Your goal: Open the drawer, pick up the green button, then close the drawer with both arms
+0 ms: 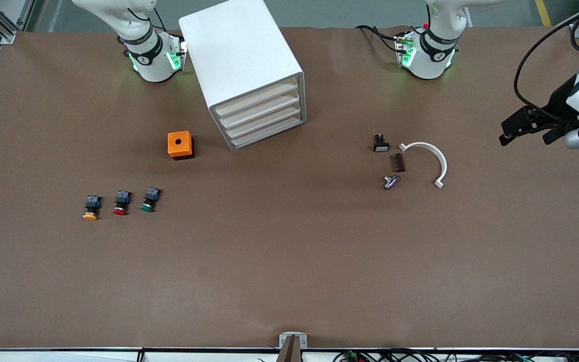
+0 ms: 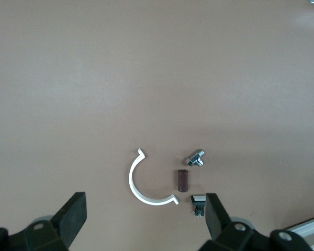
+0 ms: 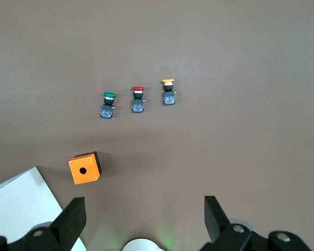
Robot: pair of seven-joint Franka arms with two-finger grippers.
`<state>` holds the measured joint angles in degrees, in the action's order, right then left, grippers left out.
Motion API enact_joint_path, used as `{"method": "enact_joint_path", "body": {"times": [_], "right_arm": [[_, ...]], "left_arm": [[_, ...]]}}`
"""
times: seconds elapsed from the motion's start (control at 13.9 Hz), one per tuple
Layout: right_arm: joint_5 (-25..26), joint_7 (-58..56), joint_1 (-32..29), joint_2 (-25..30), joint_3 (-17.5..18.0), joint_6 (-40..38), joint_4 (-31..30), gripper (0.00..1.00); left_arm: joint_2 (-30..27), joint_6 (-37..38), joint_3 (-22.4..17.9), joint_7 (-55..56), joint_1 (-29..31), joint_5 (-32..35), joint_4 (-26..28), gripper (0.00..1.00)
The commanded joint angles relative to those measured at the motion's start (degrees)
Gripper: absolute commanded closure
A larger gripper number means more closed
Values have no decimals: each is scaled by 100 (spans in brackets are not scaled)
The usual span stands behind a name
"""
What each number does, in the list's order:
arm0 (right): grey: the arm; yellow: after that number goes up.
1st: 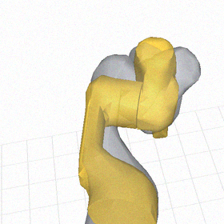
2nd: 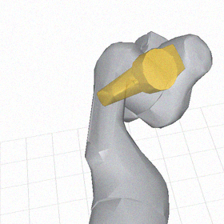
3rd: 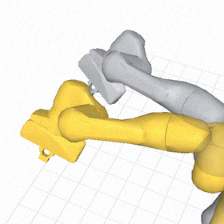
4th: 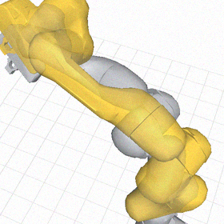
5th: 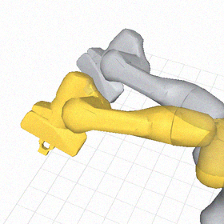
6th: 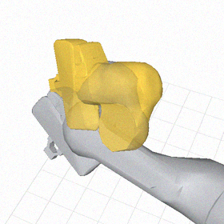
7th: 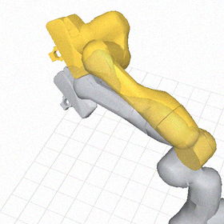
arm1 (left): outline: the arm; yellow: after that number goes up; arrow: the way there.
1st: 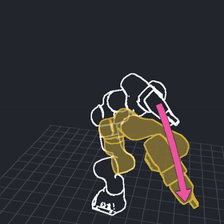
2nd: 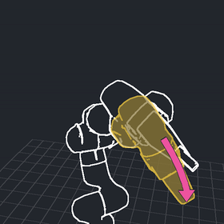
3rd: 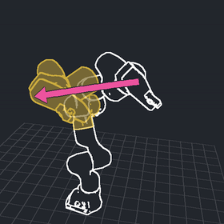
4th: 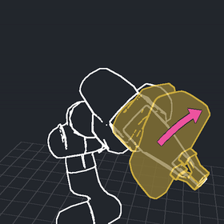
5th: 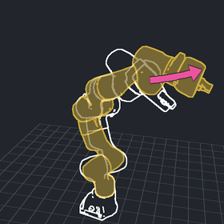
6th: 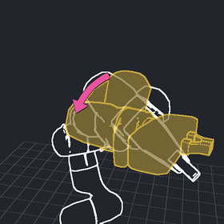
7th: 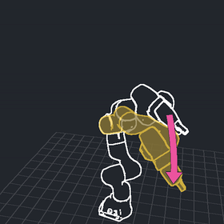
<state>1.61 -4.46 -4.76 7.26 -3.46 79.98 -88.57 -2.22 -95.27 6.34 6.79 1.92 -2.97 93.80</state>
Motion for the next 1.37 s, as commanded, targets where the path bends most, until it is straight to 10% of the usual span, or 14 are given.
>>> {"method": "enact_joint_path", "body": {"times": [0.0,1.3], "right_arm": [[-143,-11,-16,118,-32,0,-116,0],[-258,-309,-16,241,-67,-132,-292,0]], "left_arm": [[-278,36,95,85,54,42,182,0],[64,299,43,-117,133,112,-494,0]]}}
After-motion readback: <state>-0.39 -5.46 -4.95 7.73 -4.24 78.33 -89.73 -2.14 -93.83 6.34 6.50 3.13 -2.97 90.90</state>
